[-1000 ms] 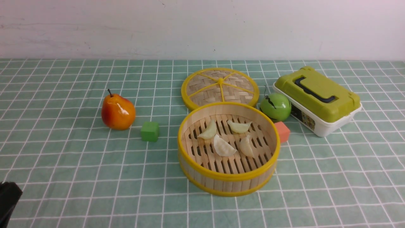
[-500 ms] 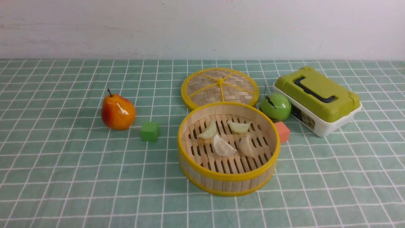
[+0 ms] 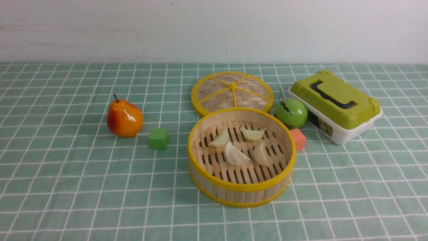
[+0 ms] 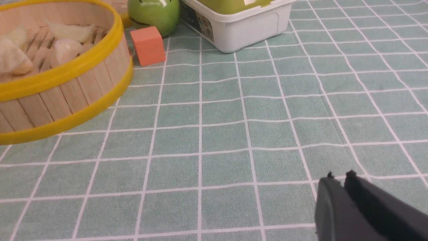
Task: Put the dumplings into the steamer on the table with the blue tablecloth.
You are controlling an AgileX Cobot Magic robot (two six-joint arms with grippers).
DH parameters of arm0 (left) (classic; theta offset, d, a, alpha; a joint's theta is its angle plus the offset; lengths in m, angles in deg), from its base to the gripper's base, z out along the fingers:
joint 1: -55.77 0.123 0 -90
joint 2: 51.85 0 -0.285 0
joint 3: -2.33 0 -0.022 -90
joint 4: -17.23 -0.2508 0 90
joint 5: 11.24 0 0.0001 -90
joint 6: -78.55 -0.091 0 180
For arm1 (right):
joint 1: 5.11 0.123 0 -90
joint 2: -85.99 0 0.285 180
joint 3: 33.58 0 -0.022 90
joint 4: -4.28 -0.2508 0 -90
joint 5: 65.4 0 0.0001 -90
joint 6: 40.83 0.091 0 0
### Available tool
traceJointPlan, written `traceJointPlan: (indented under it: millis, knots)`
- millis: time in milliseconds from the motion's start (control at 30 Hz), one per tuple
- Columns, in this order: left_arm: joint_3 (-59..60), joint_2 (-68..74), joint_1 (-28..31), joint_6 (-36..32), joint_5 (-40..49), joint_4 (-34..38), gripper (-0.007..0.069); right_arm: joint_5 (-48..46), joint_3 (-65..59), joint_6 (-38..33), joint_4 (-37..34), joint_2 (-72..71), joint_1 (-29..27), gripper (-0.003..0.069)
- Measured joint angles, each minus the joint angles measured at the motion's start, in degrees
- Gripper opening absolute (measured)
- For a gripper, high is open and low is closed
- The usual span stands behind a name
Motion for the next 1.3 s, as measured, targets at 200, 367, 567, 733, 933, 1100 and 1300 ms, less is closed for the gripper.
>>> traceJointPlan:
  millis: [200,367,567,733,933,1100,1300]
  knots:
    - [0.00,0.00,0.00,-0.06,0.12,0.00,-0.0014,0.00,0.00,0.00,0.00,0.00,0.00,0.0058]
    - [0.00,0.00,0.00,-0.06,0.21,0.00,-0.0014,0.00,0.00,0.00,0.00,0.00,0.00,0.0066]
    - [0.00,0.00,0.00,-0.06,0.31,0.00,-0.0014,0.00,0.00,0.00,0.00,0.00,0.00,0.0076]
    - [0.00,0.00,0.00,-0.06,0.35,0.00,-0.0013,0.00,0.00,0.00,0.00,0.00,0.00,0.0083]
    - [0.00,0.00,0.00,-0.06,0.46,0.00,-0.0012,0.00,0.00,0.00,0.00,0.00,0.00,0.0094]
    - [0.00,0.00,0.00,-0.06,0.46,0.00,-0.0007,0.00,0.00,0.00,0.00,0.00,0.00,0.0099]
    - [0.00,0.00,0.00,-0.06,0.46,0.00,-0.0002,0.00,0.00,0.00,0.00,0.00,0.00,0.0107]
